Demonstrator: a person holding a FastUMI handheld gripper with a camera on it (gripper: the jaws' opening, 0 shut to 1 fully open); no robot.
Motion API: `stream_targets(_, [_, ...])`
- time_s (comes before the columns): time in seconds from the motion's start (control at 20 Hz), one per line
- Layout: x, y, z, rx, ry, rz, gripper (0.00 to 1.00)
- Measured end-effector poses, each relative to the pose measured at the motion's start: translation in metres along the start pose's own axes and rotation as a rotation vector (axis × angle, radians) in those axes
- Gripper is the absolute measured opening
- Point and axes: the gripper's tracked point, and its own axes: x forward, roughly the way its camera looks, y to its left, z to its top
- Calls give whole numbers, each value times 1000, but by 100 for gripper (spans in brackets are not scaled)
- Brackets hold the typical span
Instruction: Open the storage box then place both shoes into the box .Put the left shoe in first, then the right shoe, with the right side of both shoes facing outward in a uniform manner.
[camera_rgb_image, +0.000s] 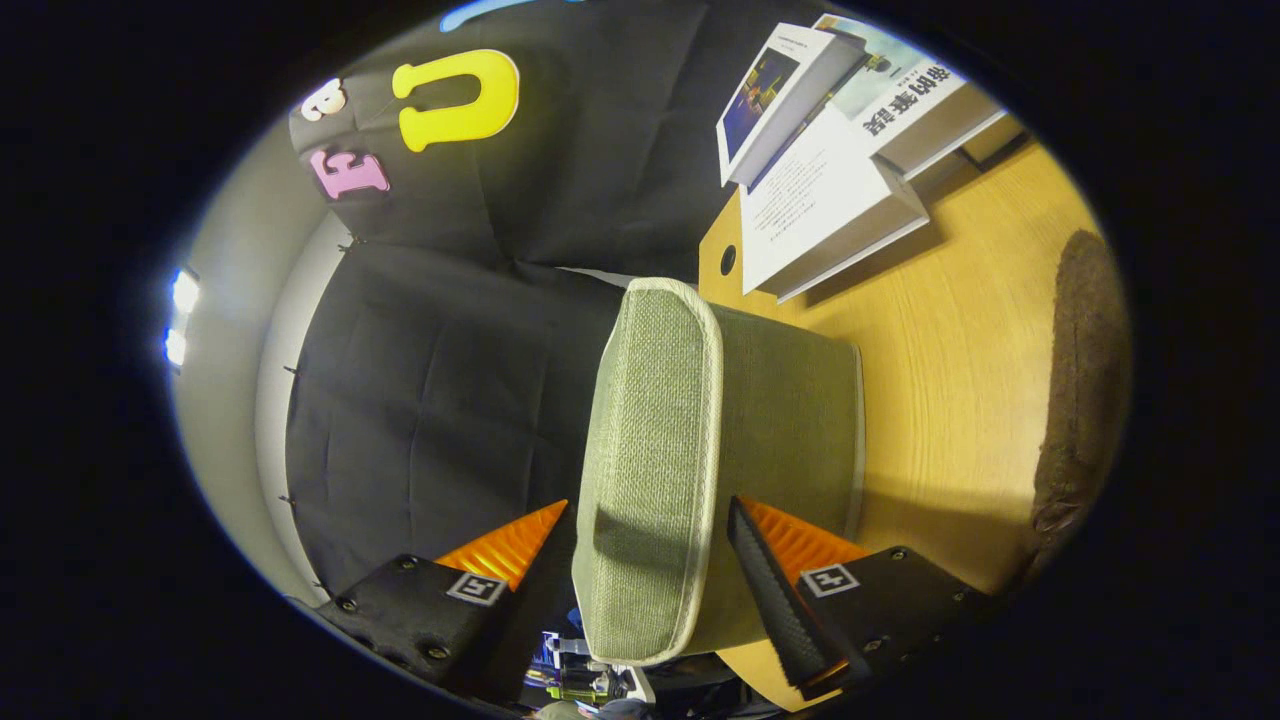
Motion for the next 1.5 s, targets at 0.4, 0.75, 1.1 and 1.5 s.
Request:
stream_targets(0.4, [-16,14,10,83,-28,56,14])
stream_targets(0.75, [-22,54,9,13,10,56,5])
stream_targets(1.1, [-13,125,11,-138,34,66,5])
stream_targets(1.5, [46,205,1,-322,92,83,7])
